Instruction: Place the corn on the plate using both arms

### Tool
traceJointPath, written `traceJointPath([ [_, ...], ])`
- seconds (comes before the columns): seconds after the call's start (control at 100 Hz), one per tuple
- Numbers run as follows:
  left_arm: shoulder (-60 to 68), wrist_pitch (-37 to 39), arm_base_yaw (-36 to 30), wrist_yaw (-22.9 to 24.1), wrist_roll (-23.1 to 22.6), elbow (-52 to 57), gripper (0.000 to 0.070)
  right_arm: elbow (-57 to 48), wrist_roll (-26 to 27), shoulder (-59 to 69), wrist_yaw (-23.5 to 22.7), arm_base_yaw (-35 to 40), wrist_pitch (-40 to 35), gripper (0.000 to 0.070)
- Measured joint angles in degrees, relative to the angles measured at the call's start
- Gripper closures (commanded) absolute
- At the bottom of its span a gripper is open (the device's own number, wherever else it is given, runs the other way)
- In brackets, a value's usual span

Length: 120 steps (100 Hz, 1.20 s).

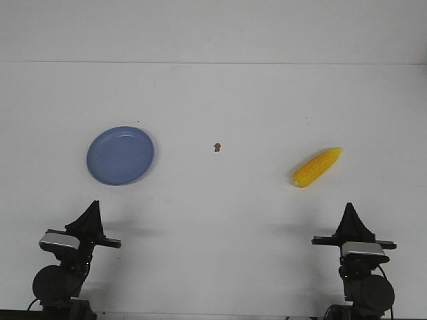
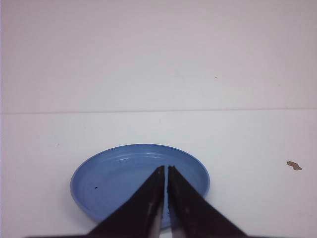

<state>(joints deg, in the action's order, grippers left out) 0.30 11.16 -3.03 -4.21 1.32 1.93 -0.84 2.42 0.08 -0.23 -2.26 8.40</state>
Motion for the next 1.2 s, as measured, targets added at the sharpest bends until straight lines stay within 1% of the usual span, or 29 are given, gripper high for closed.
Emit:
traceJointPath([
  [0.74,0.0,0.0,0.0,0.0,0.0,0.0,0.0687,0.0,0.0,0.0,0.0,0.0,0.1,0.07],
  [0.82,0.0,0.0,0.0,0.0,0.5,0.0,0.0687,0.0,0.0,0.0,0.1,0.0,2.5,0.07],
  [0.9,0.0,-0.4,0.0,0.0,2.1,0.3,0.0687,-0.1,0.2,0.0,0.2,0.0,4.1,0.07],
  [1.01,0.2,-3.6,0.0,0.2,5.0,3.5,0.0687,-1.8,1.3,0.0,0.2,0.0,-0.2,0.07],
  [1.11,2.2,-8.6,0.0,2.8,8.2,9.7,0.0687,-5.7,2.6,0.1,0.2,0.0,-4.8,0.07],
  [1.2,5.7,-14.2,0.0,3.9,9.9,16.1,0.0687,-10.9,3.7,1.3,0.2,0.0,-9.3,0.07],
])
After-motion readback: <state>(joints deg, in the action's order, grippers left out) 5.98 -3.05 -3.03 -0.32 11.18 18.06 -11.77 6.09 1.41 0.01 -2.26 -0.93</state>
